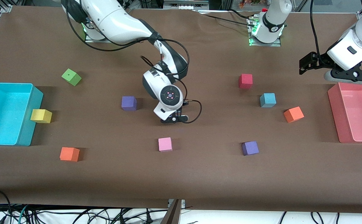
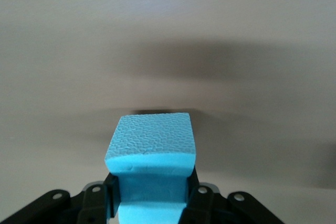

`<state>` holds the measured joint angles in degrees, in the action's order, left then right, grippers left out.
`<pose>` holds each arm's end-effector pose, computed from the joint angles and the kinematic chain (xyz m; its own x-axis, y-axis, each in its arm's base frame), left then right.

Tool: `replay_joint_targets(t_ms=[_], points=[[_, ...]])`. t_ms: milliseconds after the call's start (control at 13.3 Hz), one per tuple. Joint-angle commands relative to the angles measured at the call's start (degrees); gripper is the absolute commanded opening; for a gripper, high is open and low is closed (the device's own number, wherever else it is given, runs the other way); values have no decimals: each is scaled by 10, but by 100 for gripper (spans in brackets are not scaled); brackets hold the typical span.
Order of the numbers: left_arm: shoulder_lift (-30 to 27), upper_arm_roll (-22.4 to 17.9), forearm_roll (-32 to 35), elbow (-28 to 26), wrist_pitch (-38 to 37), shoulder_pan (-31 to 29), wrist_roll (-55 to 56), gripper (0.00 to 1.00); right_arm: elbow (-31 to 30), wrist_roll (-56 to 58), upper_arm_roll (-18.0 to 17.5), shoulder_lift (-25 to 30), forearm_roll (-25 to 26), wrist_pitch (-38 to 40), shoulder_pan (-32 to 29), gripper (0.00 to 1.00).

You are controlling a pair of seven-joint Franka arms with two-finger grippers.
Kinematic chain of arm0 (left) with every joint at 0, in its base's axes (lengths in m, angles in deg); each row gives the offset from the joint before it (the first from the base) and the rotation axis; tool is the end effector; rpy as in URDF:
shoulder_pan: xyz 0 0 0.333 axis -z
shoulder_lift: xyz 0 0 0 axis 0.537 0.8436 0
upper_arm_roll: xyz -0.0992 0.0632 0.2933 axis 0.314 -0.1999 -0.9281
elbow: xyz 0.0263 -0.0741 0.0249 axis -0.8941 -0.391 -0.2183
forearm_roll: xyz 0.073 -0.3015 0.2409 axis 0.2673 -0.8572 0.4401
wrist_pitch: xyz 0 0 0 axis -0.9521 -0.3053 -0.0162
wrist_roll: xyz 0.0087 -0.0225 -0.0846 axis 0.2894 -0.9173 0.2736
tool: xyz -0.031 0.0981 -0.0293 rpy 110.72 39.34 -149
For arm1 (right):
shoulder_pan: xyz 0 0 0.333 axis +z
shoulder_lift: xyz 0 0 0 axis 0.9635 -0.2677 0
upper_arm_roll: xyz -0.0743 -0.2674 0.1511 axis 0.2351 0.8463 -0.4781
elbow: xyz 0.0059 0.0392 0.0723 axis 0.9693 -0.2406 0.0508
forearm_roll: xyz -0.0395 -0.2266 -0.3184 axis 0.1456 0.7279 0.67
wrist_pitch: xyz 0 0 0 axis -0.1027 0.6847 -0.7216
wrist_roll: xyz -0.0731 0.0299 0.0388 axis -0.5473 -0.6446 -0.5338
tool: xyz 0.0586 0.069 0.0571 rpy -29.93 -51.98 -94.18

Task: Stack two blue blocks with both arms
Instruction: 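Hold the cyan cube above the table middle with the right gripper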

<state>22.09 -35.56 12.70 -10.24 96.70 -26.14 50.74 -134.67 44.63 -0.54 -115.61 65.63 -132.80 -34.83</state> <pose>0.5442 -0.0644 0.6056 0.9910 -0.0989 -0.0906 -0.0989 -0.9951 0.0043 0.5482 0.5119 0.2239 0.9680 0.0749 -0.2396 0.0709 -0.9972 -0.0256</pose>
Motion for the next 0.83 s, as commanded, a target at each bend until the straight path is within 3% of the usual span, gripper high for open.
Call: replay_joint_targets(t_ms=[0, 754], points=[[7, 0, 10, 12, -8, -3, 2, 100, 26, -18, -12, -16, -11, -10, 4, 0], [5, 4, 8, 13, -12, -7, 2, 100, 25, -66, -12, -30, -12, -25, 18, 0]])
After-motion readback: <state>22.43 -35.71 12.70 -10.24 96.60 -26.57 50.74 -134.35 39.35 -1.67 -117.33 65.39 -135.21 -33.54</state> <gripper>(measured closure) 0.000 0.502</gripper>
